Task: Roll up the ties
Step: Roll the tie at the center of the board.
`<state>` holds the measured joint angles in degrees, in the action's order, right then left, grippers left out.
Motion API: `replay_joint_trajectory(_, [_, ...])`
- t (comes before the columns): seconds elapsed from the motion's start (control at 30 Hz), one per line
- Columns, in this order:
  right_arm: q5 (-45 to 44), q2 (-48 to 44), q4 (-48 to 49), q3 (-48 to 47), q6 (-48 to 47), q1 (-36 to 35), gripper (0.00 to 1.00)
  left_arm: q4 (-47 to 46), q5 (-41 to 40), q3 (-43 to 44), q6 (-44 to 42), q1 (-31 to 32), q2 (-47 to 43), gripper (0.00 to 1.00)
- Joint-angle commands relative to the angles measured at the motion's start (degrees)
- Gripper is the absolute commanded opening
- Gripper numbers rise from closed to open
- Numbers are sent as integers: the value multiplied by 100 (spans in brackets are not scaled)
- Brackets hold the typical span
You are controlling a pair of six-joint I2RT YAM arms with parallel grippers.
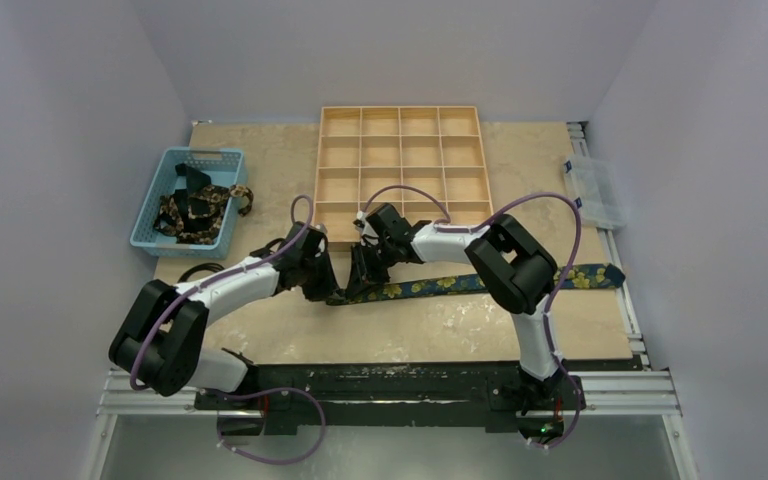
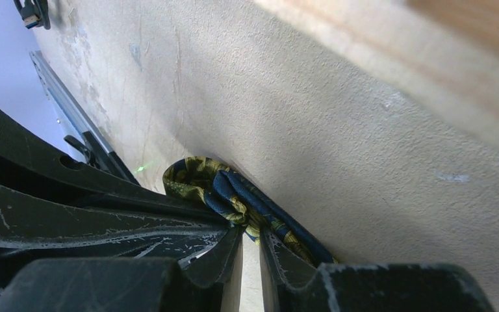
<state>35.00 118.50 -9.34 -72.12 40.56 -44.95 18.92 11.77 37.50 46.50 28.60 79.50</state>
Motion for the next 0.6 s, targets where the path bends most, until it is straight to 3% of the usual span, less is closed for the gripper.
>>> replay_joint_trajectory(0.0, [-431,147,-153,-162,-19,-21,16,185,-19,258,-123,21,-157,5])
replay_joint_trajectory(0.1, [-517,215,-310,-218,-70,-23,15,502,-250,463,-192,23,-592,9])
replay_joint_trajectory(0.33, [-530,302,-375,-223,-91,-26,15,1246,-897,489,-96,-118,-1443,37])
replay_joint_trajectory(0.57, [-504,317,-383,-215,-100,-25,15,866,-911,-126,123,-267,-1241,35])
